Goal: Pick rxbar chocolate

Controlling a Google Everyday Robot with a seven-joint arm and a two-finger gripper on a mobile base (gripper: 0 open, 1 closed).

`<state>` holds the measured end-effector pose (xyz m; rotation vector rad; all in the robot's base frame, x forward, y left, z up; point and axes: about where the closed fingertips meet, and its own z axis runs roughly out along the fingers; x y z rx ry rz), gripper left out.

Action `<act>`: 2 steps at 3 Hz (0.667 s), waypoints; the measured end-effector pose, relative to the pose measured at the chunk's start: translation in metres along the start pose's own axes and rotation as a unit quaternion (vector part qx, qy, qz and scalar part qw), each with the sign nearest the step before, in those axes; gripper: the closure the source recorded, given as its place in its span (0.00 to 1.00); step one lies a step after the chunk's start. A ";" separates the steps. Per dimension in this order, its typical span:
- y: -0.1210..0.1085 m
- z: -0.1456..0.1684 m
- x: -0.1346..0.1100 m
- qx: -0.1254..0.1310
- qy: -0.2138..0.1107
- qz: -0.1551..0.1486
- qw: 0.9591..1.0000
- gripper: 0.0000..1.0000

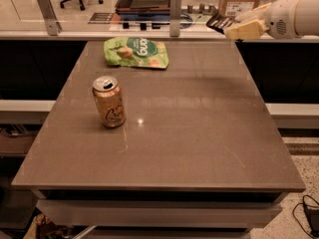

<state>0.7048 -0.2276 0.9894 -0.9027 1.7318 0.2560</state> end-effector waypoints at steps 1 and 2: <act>-0.001 -0.011 -0.014 0.011 -0.010 -0.015 1.000 1.00; -0.001 -0.011 -0.014 0.011 -0.010 -0.015 1.000 1.00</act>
Offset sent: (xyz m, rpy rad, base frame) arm -0.0049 -0.0007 0.0139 -0.0087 -0.0334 -0.0032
